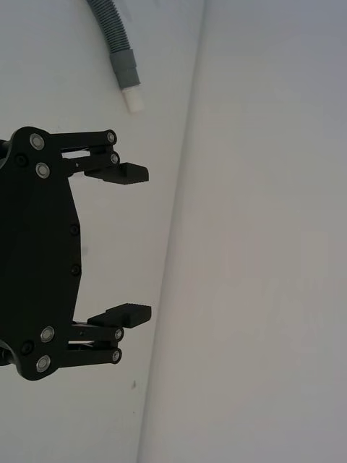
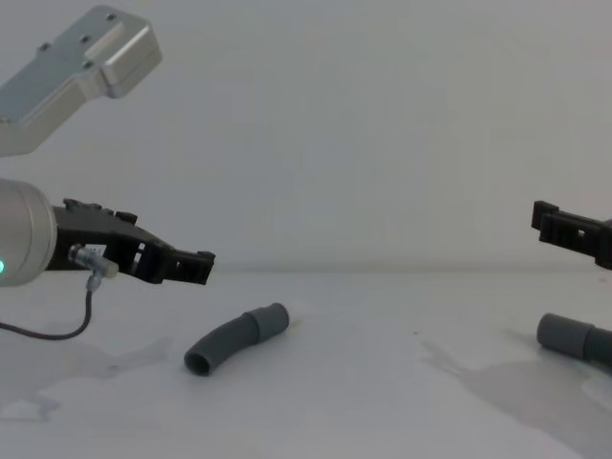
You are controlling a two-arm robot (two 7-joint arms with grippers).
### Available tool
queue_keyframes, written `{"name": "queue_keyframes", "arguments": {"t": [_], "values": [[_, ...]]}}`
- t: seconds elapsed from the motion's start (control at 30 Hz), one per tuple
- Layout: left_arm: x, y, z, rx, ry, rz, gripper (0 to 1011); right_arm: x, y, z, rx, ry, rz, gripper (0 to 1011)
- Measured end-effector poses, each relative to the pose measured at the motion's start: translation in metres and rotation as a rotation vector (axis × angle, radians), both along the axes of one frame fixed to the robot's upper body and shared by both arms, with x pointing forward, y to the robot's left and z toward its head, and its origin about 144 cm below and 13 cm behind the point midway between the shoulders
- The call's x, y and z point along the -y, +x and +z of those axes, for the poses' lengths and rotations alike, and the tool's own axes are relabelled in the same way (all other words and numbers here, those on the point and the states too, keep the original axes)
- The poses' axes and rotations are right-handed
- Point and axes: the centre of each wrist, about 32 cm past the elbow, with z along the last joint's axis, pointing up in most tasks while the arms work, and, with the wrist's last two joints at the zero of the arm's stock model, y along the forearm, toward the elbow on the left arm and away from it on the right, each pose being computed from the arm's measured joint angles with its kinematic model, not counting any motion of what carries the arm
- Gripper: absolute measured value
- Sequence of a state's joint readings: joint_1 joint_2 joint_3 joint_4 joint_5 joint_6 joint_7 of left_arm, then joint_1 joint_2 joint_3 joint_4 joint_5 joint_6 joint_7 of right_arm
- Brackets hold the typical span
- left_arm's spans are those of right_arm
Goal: Use both hands to pick up one end of the pipe from the table, align the ends, and insert them.
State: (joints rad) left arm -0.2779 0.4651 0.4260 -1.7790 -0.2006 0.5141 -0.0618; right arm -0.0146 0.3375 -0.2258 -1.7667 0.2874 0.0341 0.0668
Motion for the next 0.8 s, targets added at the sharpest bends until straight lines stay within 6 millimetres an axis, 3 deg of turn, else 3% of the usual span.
{"name": "queue_keyframes", "arguments": {"t": [0.8], "values": [[-0.004,0.024,0.012,-0.145,0.094,-0.166,1000,0.000,0.000,0.000,0.000,0.000,0.000,1004]]}}
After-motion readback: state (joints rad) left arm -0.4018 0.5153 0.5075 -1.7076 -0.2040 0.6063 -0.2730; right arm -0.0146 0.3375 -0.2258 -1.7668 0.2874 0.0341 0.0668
